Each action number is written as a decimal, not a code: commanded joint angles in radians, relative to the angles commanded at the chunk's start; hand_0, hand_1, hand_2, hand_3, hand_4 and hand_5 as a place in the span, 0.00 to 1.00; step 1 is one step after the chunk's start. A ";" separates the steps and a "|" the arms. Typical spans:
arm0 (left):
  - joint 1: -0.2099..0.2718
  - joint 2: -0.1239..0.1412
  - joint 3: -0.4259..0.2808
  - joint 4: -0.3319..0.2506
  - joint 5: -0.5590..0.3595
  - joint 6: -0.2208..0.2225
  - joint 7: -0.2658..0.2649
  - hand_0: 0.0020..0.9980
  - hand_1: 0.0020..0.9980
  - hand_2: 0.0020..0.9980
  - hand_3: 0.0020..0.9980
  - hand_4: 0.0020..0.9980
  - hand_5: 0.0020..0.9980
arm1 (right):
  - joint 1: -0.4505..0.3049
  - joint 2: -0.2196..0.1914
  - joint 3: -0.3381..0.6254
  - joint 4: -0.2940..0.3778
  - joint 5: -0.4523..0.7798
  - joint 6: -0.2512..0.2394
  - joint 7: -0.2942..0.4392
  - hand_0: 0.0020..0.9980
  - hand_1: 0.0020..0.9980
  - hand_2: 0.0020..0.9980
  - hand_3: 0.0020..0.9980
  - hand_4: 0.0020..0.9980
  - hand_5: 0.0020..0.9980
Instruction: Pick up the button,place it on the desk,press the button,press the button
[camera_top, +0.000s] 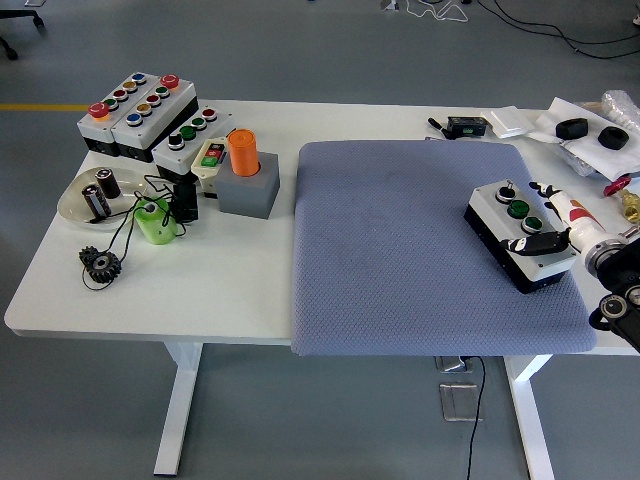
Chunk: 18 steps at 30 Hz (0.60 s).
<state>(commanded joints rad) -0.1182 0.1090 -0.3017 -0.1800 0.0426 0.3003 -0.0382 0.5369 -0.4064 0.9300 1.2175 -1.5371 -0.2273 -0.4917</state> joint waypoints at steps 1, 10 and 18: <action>0.000 0.000 -0.001 0.000 0.002 0.000 0.001 0.66 0.72 0.71 0.52 0.33 1.00 | 0.003 0.004 0.000 -0.005 -0.006 0.002 -0.006 1.00 0.96 1.00 1.00 0.92 0.13; 0.004 0.002 -0.007 0.000 0.012 0.000 0.004 0.66 0.72 0.72 0.51 0.33 1.00 | 0.045 0.063 0.001 -0.079 -0.091 0.061 -0.100 0.96 0.95 1.00 1.00 0.91 0.14; -0.002 0.005 0.003 0.000 -0.008 0.000 -0.001 0.66 0.72 0.72 0.51 0.33 1.00 | 0.092 0.093 -0.002 -0.145 -0.194 0.103 -0.154 0.70 0.74 0.87 1.00 0.89 0.11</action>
<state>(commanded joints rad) -0.1198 0.1136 -0.2987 -0.1800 0.0342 0.3005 -0.0392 0.6286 -0.3132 0.9282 1.0728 -1.7313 -0.1245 -0.6454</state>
